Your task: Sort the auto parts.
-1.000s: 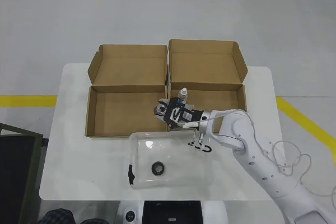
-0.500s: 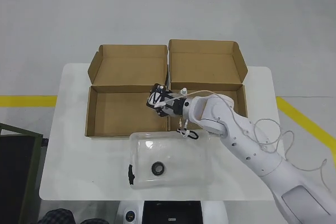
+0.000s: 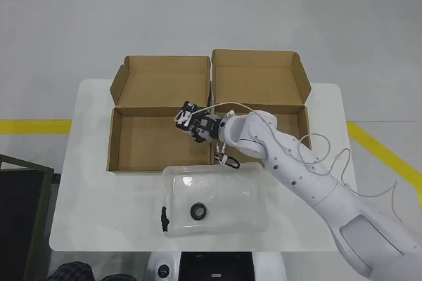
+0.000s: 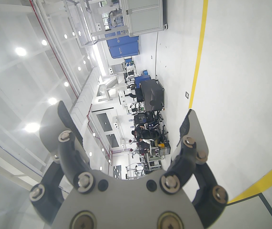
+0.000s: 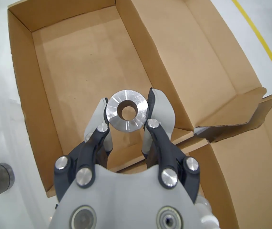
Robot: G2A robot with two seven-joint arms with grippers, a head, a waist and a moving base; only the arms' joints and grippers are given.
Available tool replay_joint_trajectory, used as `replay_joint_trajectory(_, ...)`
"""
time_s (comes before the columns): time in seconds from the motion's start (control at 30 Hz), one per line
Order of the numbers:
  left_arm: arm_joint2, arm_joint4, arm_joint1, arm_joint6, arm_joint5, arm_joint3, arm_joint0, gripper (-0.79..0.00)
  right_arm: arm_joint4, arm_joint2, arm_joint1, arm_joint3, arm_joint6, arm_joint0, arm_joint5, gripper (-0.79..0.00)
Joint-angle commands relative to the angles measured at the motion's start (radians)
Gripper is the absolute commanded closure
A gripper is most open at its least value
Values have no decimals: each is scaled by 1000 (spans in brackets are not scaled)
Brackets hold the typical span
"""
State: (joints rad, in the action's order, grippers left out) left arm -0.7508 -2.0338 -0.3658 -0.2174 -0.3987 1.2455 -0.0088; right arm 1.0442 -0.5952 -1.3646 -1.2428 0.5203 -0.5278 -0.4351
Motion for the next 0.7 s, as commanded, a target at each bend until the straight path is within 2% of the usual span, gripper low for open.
replay_joint_trajectory(0.0, 0, 0, 0, 0, 0, 0, 0, -785, -3, 9, -10, 29, -5, 9, 3, 0)
replay_joint_trajectory(0.4, 0, 0, 0, 0, 0, 0, 0, -785, -20, 54, -76, 176, -27, 58, -3, 0)
replay_joint_trajectory(0.53, 0, 0, 0, 0, 0, 0, 0, -785, -19, 63, -94, 214, -25, 69, -5, -188)
replay_joint_trajectory(0.67, 0, 0, 0, 0, 0, 0, 0, -785, -13, 70, -110, 244, -24, 77, -6, -200)
